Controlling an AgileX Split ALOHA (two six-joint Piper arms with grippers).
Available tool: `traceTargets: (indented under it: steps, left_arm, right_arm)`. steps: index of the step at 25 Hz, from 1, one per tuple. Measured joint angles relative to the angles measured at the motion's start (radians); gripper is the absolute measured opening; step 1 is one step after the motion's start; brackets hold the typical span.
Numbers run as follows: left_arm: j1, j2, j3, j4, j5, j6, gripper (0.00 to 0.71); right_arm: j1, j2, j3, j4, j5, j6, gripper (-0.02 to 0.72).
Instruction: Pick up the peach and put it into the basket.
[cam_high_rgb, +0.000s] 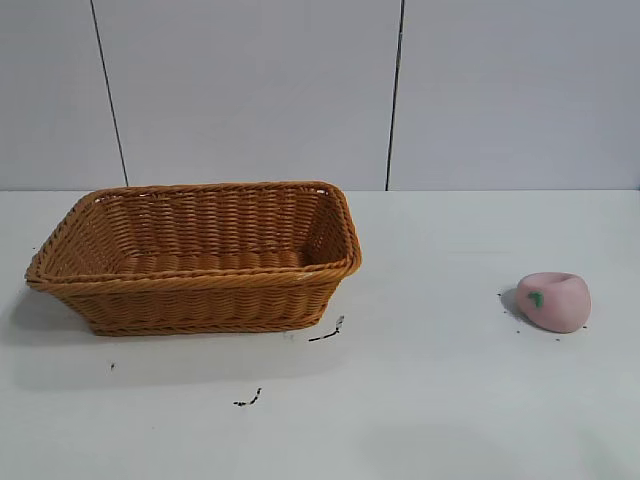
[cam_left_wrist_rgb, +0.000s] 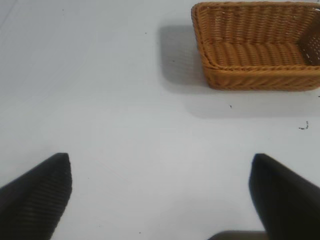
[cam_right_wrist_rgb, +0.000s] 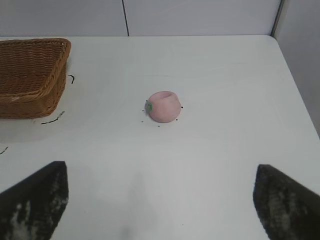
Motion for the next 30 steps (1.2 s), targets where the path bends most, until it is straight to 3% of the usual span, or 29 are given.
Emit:
traceTargets:
  steps: [14,20,30]
  left_arm:
    - [0.000,0.000,0.000,0.000,0.000,0.000,0.693]
    - [0.000,0.000,0.000,0.000,0.000,0.000,0.693]
    - [0.000,0.000,0.000,0.000,0.000,0.000,0.693]
  right_arm:
    - [0.000,0.057,-0.024,0.000,-0.006,0.001,0.696]
    - [0.000,0.490,-0.166,0.000,-0.017,0.000,0.696]
    - [0.000,1.313,-0.555,0.009,0.000,0.000,0.696]
